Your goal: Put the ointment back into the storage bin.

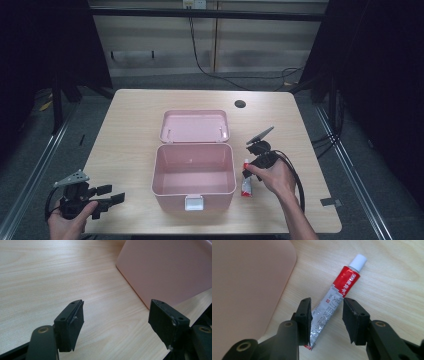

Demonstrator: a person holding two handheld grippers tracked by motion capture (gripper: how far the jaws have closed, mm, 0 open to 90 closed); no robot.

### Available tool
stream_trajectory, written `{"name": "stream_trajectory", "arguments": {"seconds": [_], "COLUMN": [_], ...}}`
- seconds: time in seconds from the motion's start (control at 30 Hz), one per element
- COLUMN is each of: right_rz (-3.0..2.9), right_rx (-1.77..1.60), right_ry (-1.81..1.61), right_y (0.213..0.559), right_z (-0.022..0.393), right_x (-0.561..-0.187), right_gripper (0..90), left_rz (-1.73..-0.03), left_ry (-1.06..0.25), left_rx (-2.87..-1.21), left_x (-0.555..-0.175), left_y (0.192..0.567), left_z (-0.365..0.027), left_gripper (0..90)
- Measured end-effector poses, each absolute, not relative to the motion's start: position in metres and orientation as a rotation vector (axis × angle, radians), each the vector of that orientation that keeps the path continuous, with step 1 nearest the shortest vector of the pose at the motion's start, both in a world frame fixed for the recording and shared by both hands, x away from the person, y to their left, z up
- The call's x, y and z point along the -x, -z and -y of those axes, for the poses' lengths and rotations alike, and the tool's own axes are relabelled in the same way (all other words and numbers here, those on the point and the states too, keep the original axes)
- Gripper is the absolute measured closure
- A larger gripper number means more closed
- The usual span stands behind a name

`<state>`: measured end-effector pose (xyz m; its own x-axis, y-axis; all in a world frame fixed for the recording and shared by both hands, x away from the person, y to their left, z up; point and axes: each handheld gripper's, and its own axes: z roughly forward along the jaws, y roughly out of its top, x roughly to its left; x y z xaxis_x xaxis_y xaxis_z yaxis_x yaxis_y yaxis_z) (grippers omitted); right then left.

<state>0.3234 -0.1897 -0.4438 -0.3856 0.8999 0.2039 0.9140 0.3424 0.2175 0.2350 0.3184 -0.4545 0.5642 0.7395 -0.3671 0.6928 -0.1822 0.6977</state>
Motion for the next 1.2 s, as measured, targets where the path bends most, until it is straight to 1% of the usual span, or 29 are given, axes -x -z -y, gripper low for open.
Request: {"name": "stream_trajectory", "arguments": {"seconds": [0.43,0.5,0.7,0.73,0.83,0.87,1.2], "right_rz": [2.525,2.540,2.573,2.580,2.593,2.616,2.679], "right_rx": [1.778,1.772,1.760,1.757,1.745,1.726,1.680], "right_ry": [0.375,0.362,0.320,0.310,0.296,0.287,0.234], "right_y": [0.459,0.459,0.463,0.465,0.466,0.466,0.468], "right_z": [0.183,0.180,0.177,0.176,0.176,0.175,0.173], "right_x": [-0.334,-0.334,-0.335,-0.334,-0.334,-0.333,-0.332], "right_gripper": [57.5,59.2,59.9,61.7,63.3,66.9,69.6], "left_rz": [-1.152,-1.153,-1.154,-1.155,-1.154,-1.154,-1.158], "left_ry": [-0.067,-0.066,-0.066,-0.066,-0.065,-0.064,-0.065], "left_rx": [-1.910,-1.910,-1.909,-1.909,-1.911,-1.912,-1.908], "left_x": [-0.235,-0.235,-0.235,-0.235,-0.235,-0.235,-0.236], "left_y": [0.454,0.454,0.454,0.454,0.455,0.455,0.455], "left_z": [-0.319,-0.319,-0.319,-0.319,-0.319,-0.319,-0.318], "left_gripper": [27.6,27.6,27.6,27.6,27.5,27.3,27.2]}}
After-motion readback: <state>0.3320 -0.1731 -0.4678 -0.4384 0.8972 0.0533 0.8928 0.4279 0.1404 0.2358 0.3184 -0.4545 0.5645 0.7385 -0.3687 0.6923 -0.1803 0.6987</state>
